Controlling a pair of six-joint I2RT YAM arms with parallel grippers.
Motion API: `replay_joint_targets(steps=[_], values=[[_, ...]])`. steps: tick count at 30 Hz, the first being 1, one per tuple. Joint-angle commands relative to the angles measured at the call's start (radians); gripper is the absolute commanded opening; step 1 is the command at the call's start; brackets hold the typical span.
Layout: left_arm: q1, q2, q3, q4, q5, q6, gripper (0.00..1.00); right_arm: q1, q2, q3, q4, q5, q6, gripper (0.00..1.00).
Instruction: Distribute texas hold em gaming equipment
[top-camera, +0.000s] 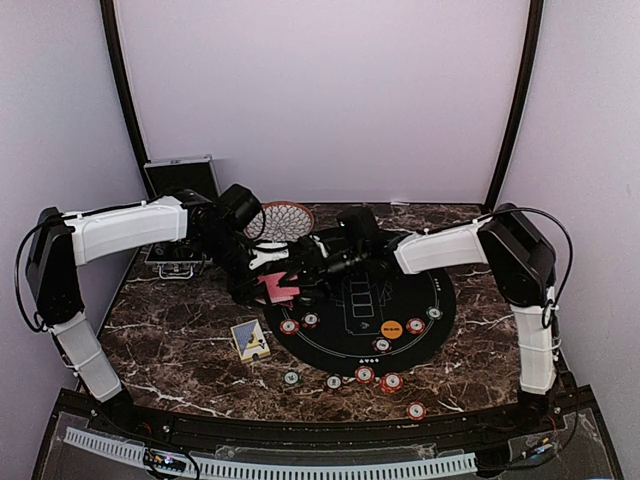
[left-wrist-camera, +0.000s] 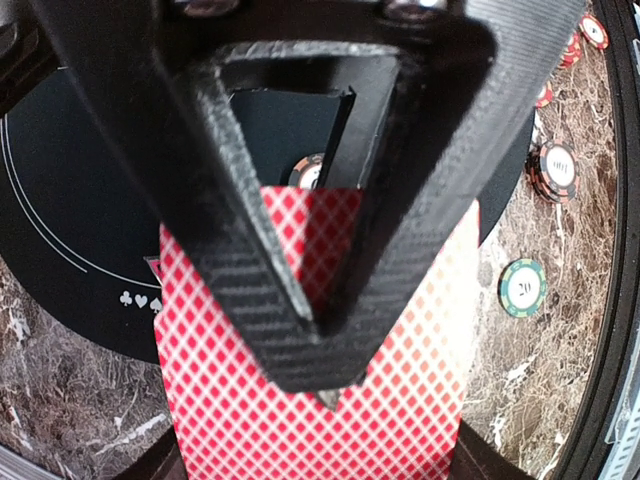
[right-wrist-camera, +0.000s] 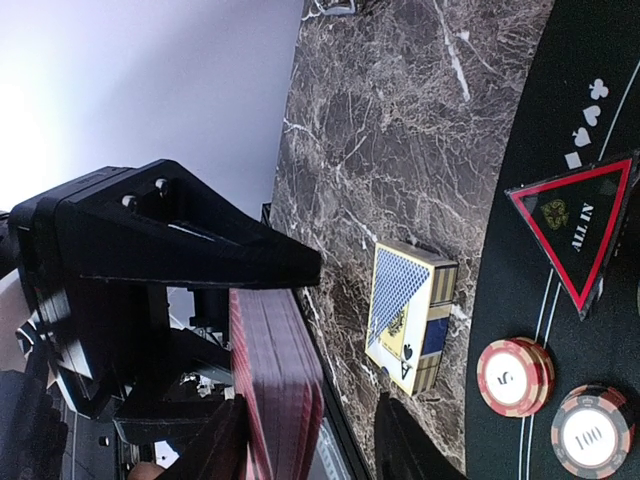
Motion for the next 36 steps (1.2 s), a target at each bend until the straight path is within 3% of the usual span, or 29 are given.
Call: replay_joint_targets(steps=[1,17,30,36], values=[[0.009,-0.065,-0.014,0.020,0.017,-0.004,0.25,-0.007,-0.053,-0.015,-0.005,0.014,-0.010,0.42],[0.018,-0.059,-0.030,0.037,0.011,-0.020,0.20,-0.010,-0.113,-0.070,0.045,-0.001,0.025,0.33],[0.021,-0.059,-0.032,0.027,0.010,-0.022,0.19,-0.017,-0.130,-0.092,0.039,-0.003,0.017,0.15],[0.021,-0.054,-0.036,0.031,0.012,-0.028,0.19,-0.020,-0.147,-0.110,0.059,-0.005,0.034,0.13]])
